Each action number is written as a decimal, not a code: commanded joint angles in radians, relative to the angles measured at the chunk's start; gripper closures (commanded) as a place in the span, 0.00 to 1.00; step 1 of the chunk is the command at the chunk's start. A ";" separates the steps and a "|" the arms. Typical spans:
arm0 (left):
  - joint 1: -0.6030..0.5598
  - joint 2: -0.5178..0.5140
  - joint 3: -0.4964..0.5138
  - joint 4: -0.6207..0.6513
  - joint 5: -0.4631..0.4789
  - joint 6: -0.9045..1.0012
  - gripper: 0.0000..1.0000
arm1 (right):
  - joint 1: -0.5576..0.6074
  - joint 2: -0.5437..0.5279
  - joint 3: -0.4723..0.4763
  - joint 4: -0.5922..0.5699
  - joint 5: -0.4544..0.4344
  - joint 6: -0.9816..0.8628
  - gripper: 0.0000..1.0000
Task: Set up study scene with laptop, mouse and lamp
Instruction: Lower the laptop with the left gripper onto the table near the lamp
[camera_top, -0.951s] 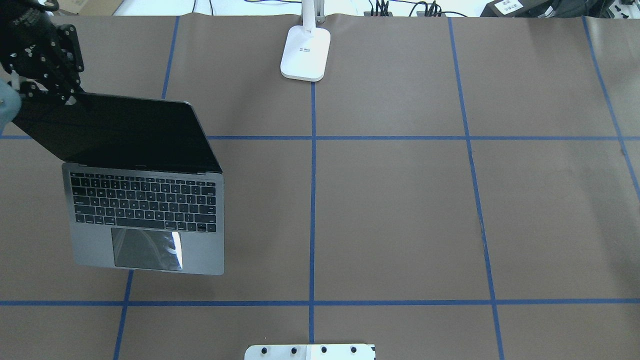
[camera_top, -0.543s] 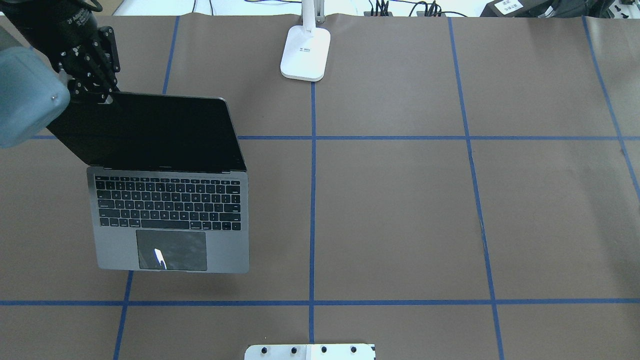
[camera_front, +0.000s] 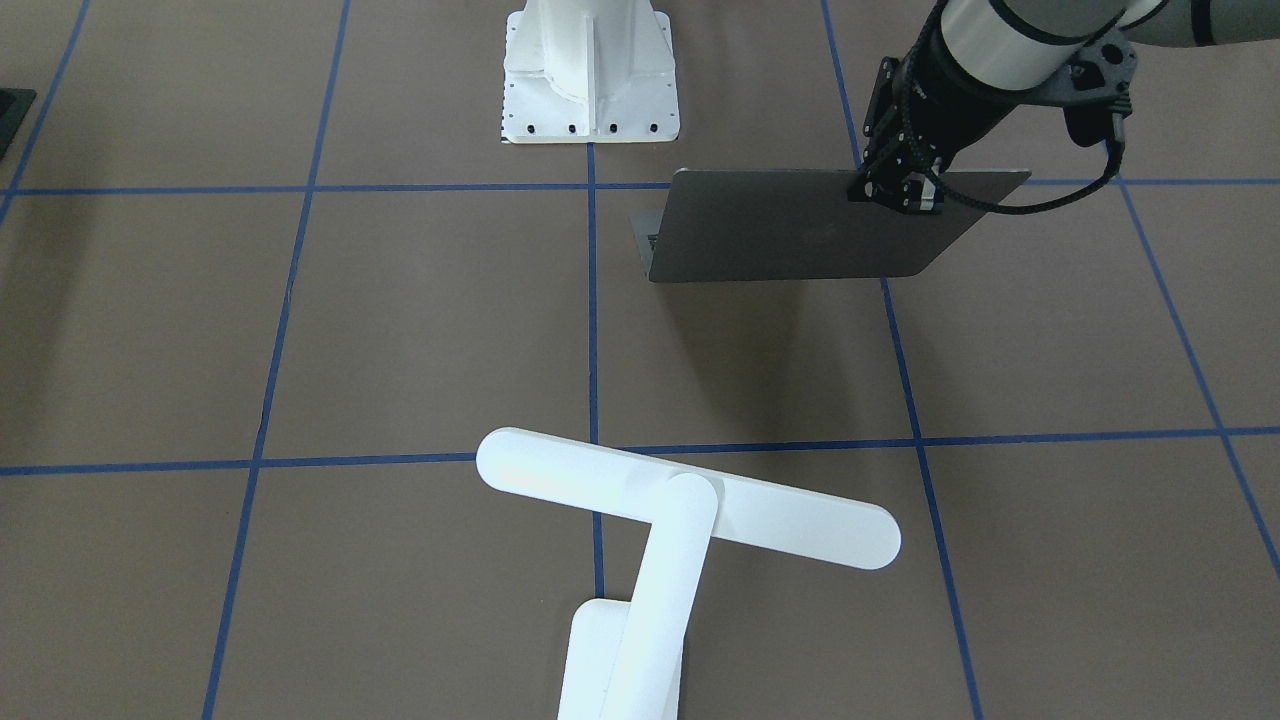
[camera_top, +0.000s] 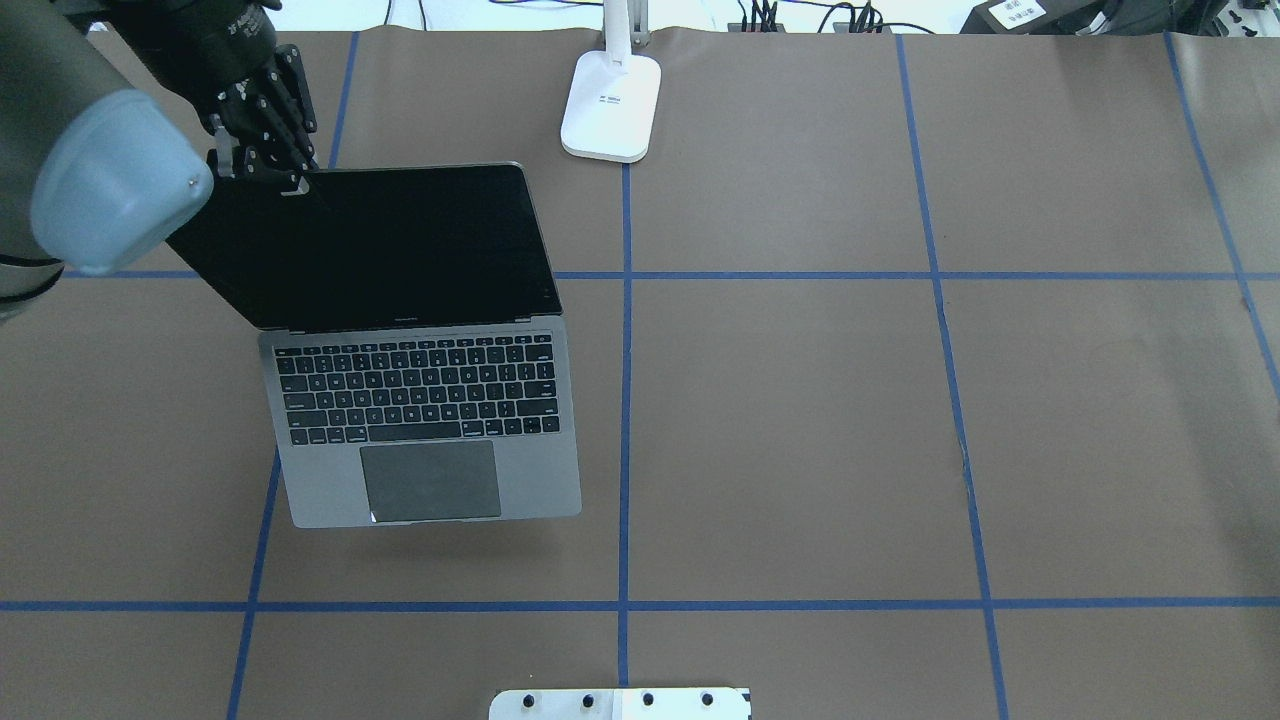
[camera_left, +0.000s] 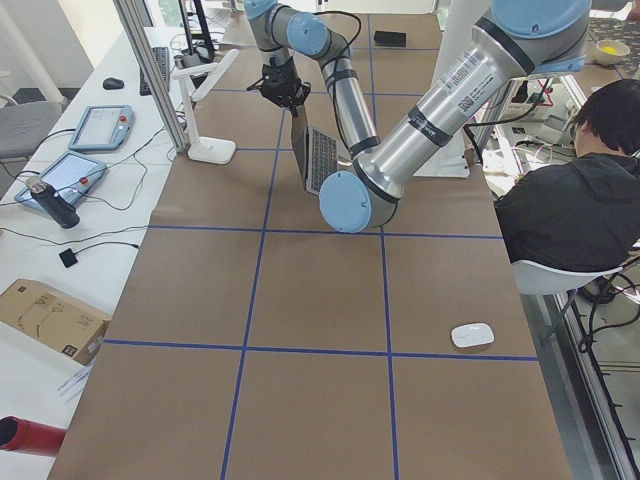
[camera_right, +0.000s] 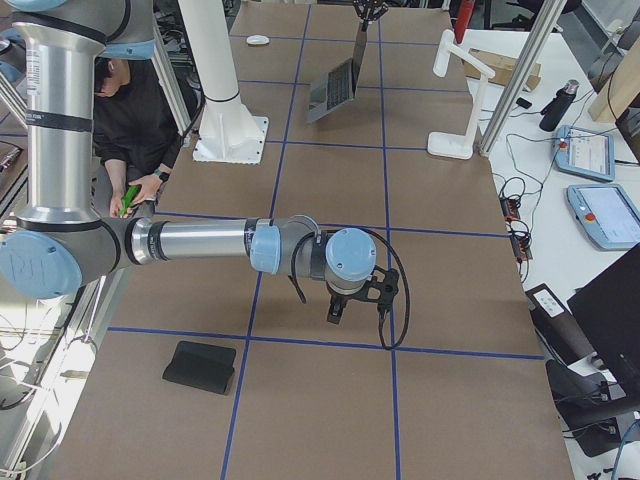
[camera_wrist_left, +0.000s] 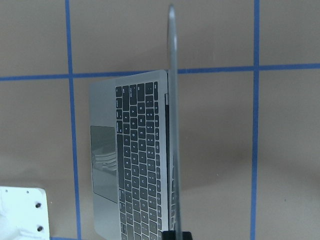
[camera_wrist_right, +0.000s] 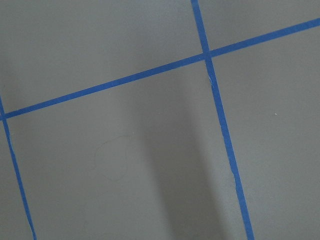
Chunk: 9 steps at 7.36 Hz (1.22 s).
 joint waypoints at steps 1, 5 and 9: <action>0.015 -0.001 0.036 -0.025 0.001 -0.019 1.00 | 0.003 -0.003 0.004 0.000 0.000 0.000 0.00; 0.070 -0.034 0.128 -0.040 0.013 -0.013 1.00 | 0.003 -0.007 0.006 0.000 0.000 0.000 0.00; 0.078 -0.050 0.198 -0.097 0.033 -0.020 1.00 | 0.005 -0.005 0.004 0.000 0.000 0.000 0.00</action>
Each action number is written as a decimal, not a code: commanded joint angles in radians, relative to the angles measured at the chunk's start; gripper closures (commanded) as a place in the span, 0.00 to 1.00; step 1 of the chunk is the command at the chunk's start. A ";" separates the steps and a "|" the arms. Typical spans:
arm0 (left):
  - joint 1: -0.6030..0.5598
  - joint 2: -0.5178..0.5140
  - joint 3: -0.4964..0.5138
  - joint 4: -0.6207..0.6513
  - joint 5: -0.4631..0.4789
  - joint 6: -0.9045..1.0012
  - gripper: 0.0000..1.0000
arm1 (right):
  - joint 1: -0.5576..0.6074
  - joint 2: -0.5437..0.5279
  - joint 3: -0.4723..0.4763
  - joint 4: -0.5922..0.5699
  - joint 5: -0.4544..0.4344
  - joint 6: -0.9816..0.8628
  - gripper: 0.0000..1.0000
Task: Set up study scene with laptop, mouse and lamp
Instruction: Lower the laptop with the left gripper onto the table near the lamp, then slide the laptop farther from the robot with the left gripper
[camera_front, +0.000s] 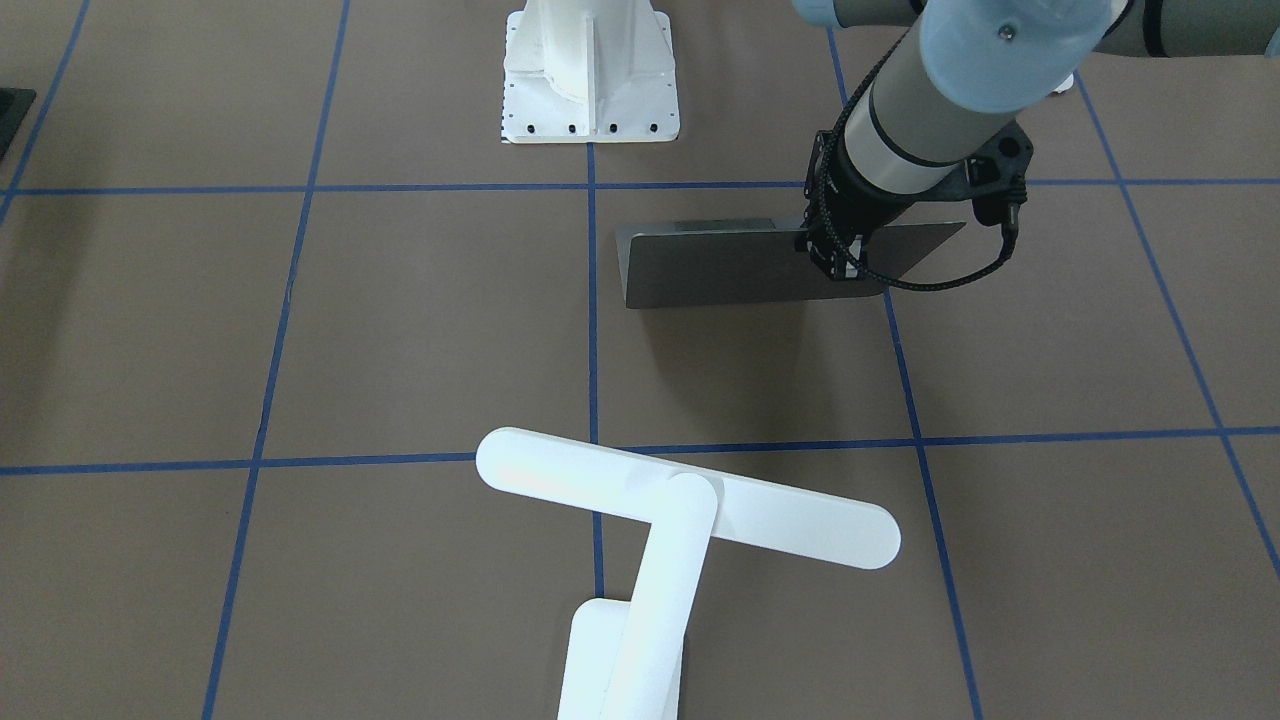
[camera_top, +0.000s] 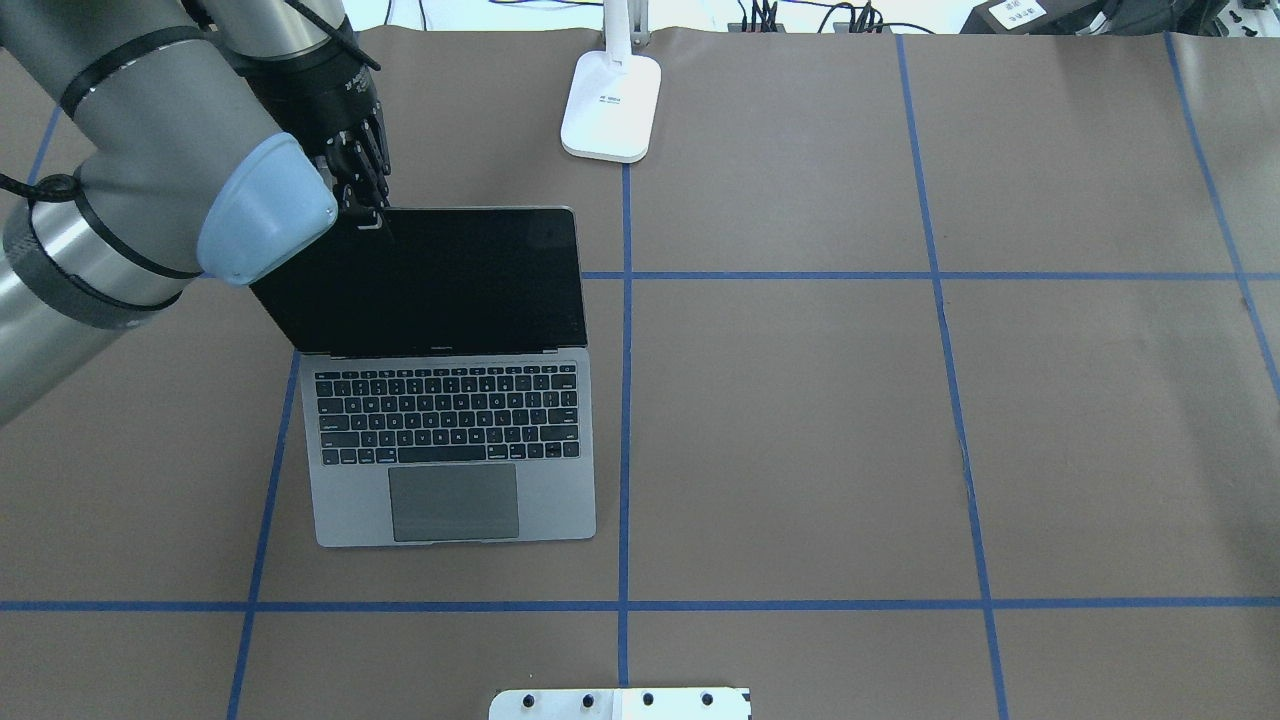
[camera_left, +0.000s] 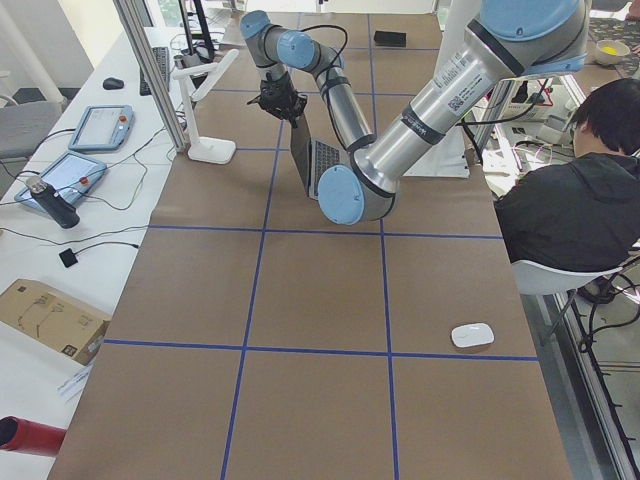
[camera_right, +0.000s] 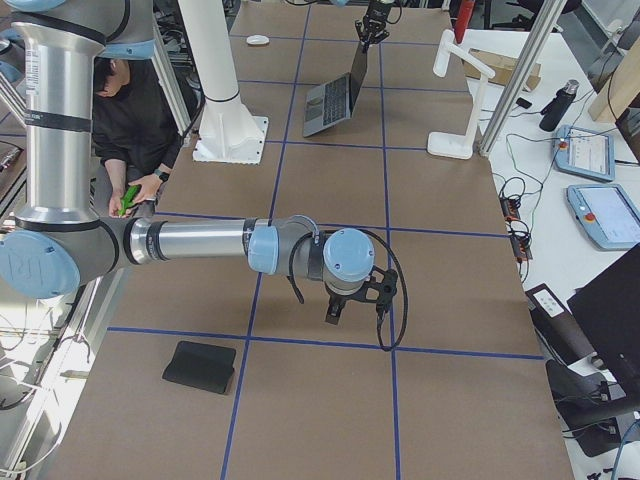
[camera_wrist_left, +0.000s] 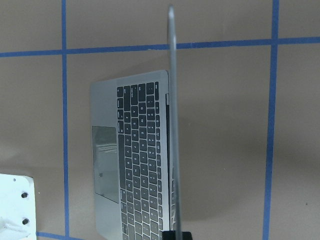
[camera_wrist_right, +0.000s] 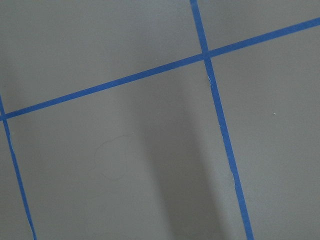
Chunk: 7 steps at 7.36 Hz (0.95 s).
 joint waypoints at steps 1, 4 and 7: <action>0.001 -0.007 0.062 -0.069 0.004 -0.008 1.00 | 0.000 0.001 0.000 0.000 0.000 0.000 0.00; 0.000 -0.006 0.152 -0.179 0.017 -0.008 1.00 | -0.001 0.003 0.000 0.000 0.002 0.000 0.00; 0.000 -0.009 0.217 -0.257 0.033 -0.008 1.00 | -0.001 0.004 0.000 0.000 0.003 0.000 0.00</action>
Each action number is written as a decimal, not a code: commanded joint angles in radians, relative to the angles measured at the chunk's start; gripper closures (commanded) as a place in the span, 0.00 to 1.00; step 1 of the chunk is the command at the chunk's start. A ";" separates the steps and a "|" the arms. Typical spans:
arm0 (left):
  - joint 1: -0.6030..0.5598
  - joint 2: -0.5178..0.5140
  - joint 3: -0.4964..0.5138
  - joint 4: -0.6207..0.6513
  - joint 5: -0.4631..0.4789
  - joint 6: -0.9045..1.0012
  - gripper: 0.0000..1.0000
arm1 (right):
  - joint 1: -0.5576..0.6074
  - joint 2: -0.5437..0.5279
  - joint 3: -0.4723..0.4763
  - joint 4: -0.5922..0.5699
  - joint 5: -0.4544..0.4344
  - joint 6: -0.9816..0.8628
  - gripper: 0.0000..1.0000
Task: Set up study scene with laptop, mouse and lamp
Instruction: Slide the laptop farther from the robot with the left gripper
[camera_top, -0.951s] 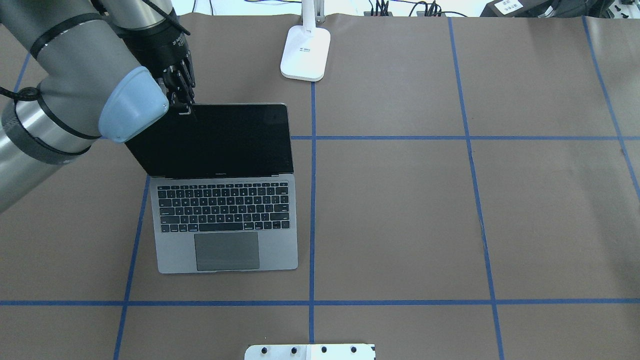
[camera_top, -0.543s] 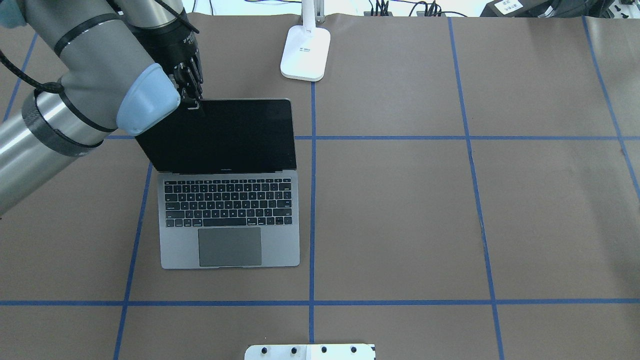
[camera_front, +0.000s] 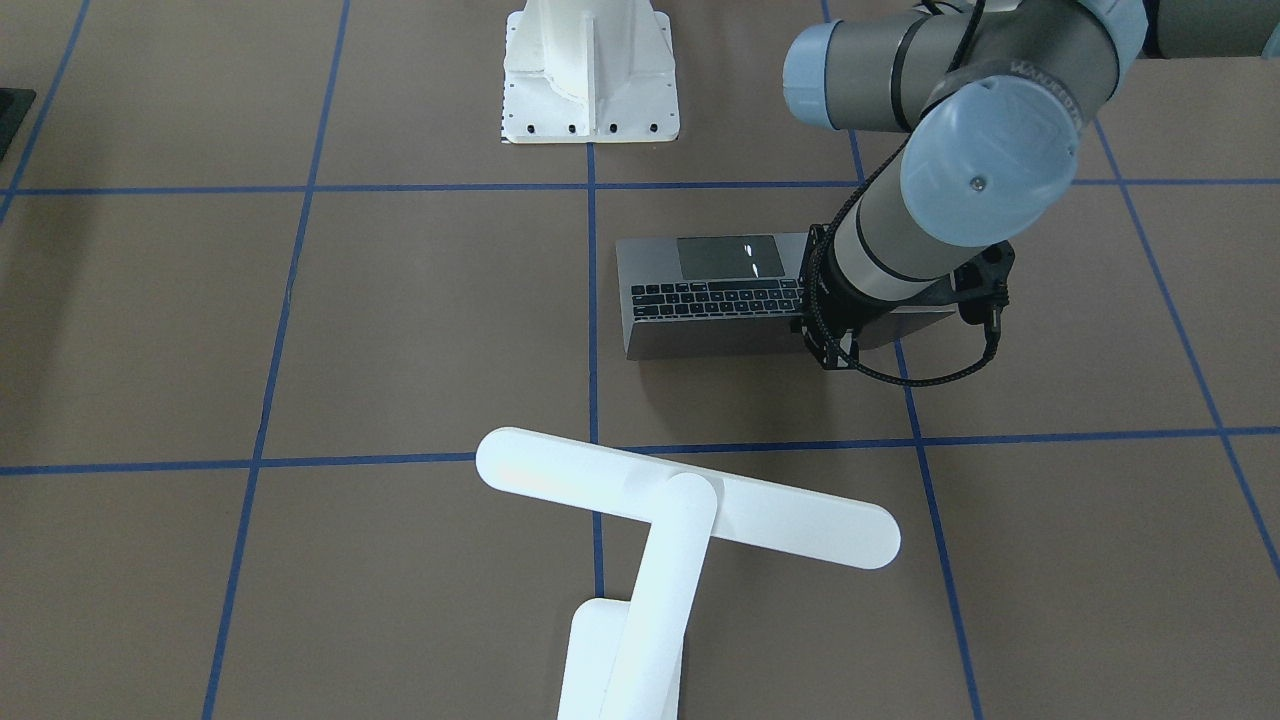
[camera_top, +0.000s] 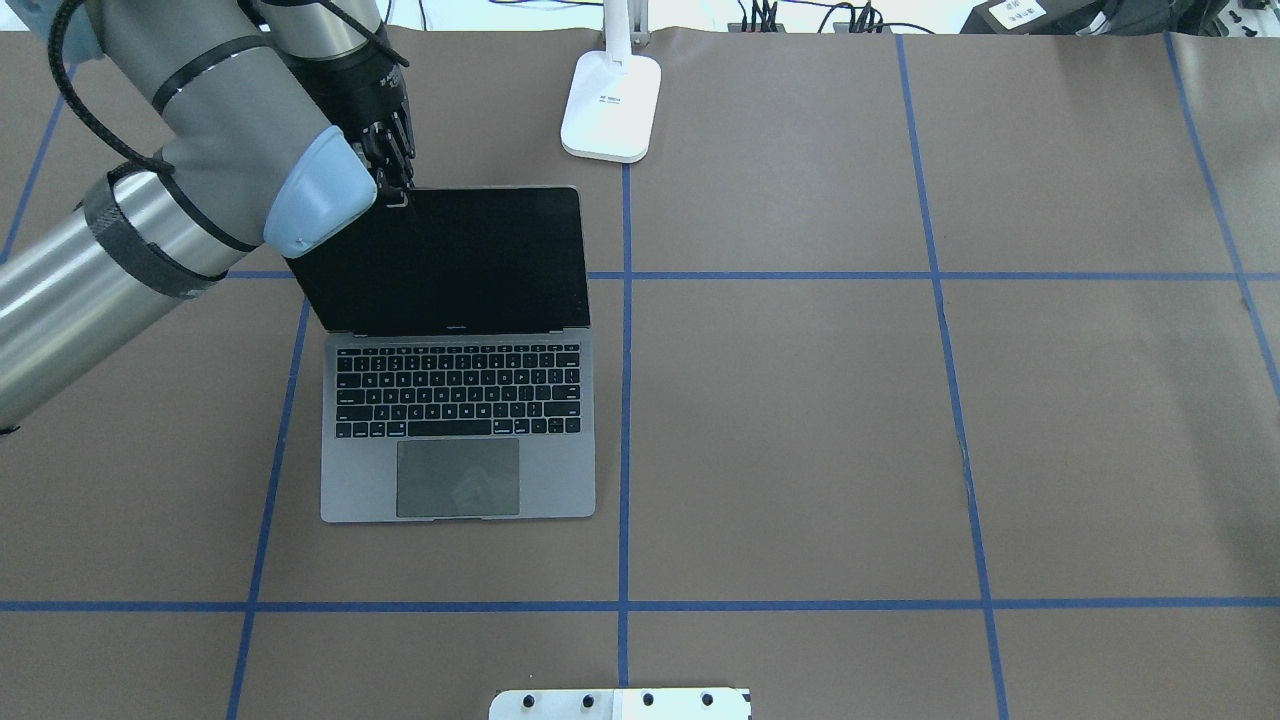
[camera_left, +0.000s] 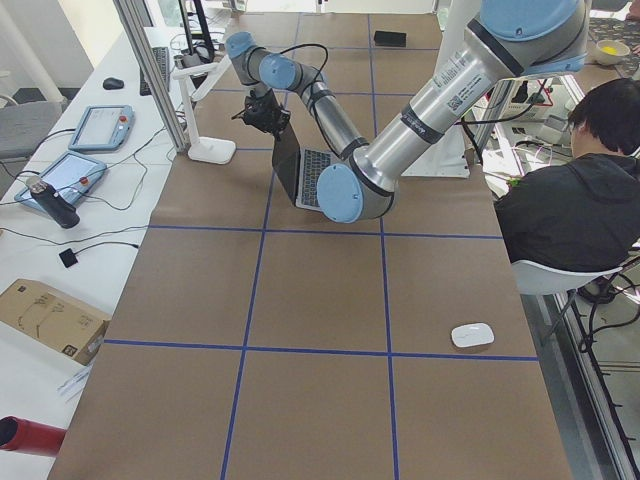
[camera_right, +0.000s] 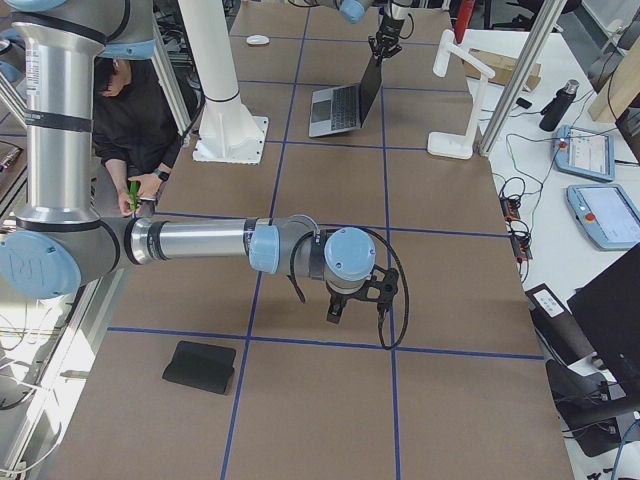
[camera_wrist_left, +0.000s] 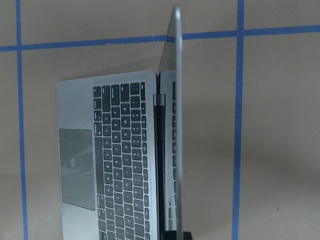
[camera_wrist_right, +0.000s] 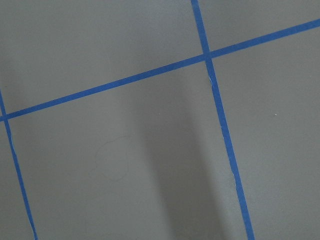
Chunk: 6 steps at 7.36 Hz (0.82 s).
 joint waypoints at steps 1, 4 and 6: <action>-0.003 -0.011 0.053 -0.060 0.006 -0.001 1.00 | 0.000 0.002 -0.003 0.000 0.000 0.000 0.00; -0.008 -0.025 0.116 -0.119 0.007 0.001 1.00 | 0.000 0.002 -0.005 0.000 -0.001 0.000 0.00; -0.014 -0.026 0.141 -0.174 0.018 -0.007 1.00 | 0.000 0.002 -0.006 0.000 -0.001 0.000 0.00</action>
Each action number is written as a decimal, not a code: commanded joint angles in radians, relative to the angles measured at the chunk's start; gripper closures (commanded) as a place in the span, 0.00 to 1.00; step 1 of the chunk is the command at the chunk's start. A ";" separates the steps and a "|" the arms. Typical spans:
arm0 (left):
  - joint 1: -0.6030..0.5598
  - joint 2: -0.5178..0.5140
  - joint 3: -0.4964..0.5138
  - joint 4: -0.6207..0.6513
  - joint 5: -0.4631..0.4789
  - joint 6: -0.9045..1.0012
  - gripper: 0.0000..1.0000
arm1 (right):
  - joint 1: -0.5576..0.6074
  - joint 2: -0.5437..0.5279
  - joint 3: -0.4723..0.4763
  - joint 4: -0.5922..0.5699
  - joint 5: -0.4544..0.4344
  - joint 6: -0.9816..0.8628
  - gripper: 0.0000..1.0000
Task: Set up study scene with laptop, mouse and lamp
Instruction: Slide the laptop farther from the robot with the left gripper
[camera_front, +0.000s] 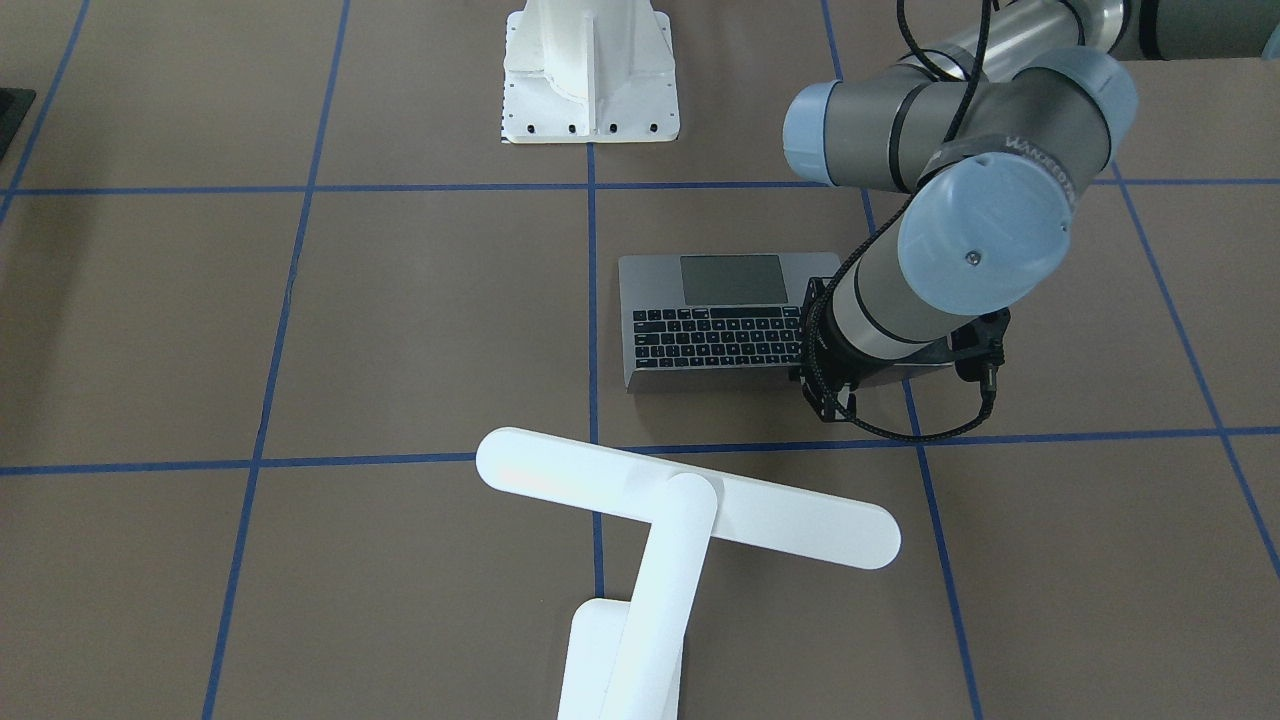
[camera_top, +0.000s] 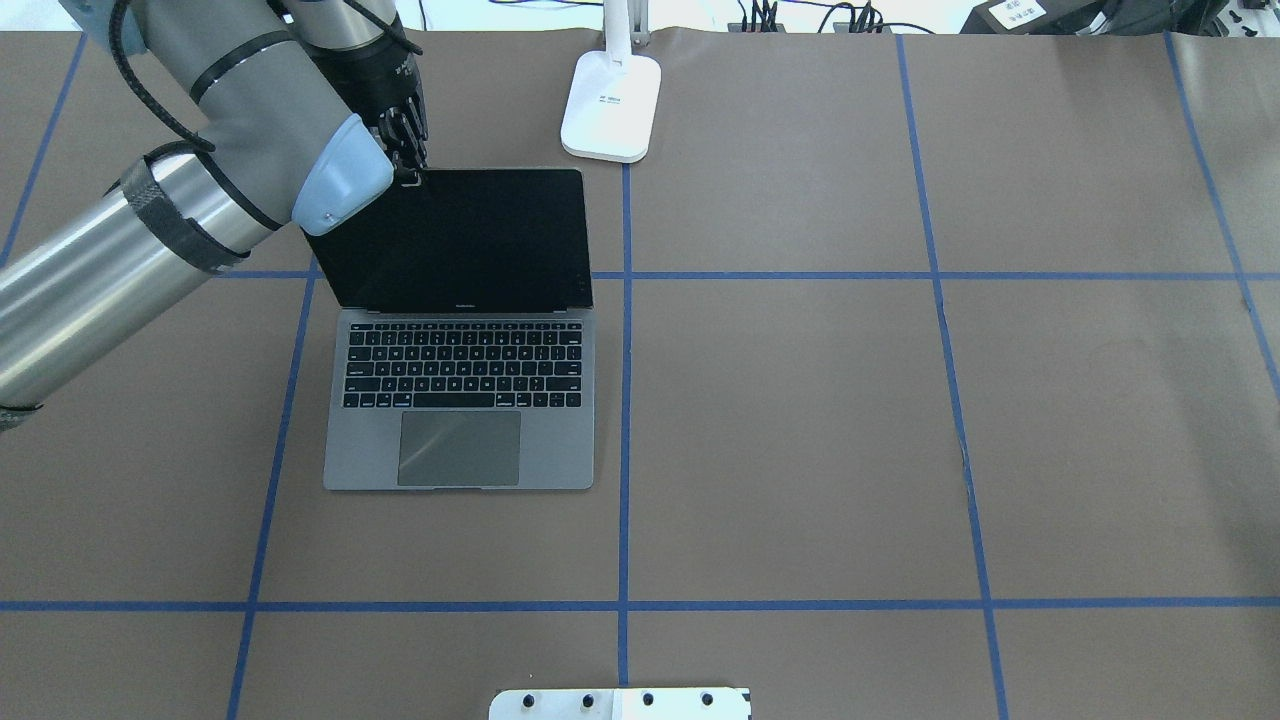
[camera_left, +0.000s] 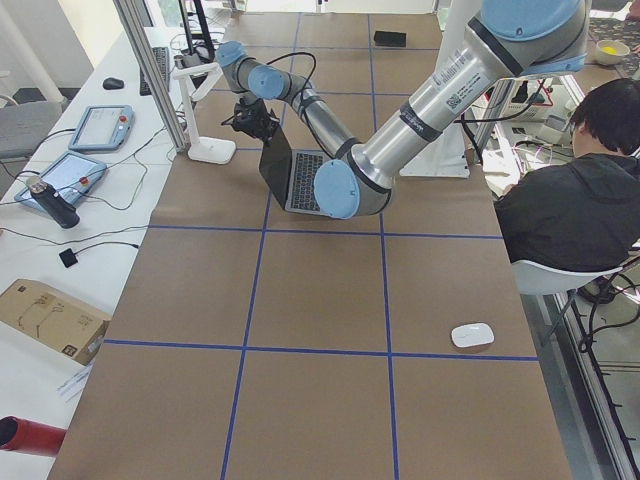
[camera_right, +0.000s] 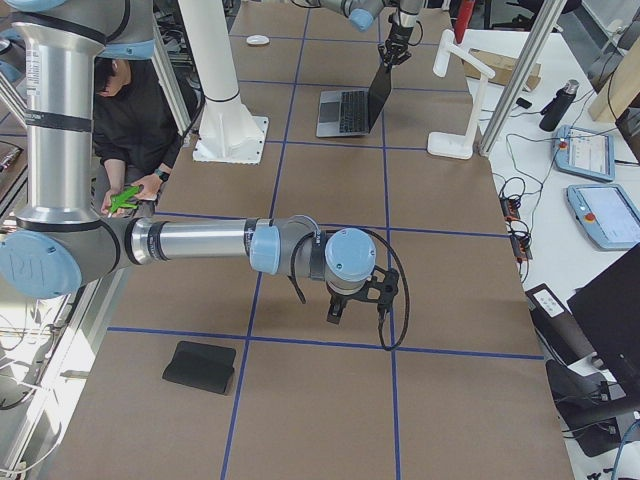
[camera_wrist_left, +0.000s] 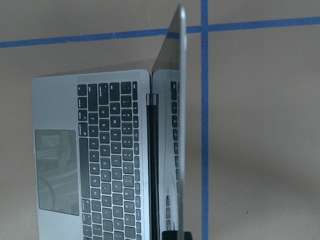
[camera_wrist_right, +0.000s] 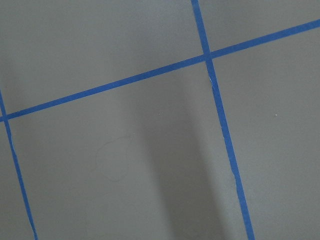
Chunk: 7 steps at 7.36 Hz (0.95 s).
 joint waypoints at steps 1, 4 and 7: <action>-0.012 -0.002 0.025 -0.051 0.004 -0.010 1.00 | 0.000 -0.001 -0.001 0.000 0.001 0.000 0.00; -0.014 -0.022 0.064 -0.071 0.005 -0.013 1.00 | 0.000 0.003 -0.007 0.002 -0.002 0.000 0.00; -0.014 -0.022 0.072 -0.088 0.017 -0.011 1.00 | 0.000 0.005 -0.006 0.000 0.000 0.000 0.00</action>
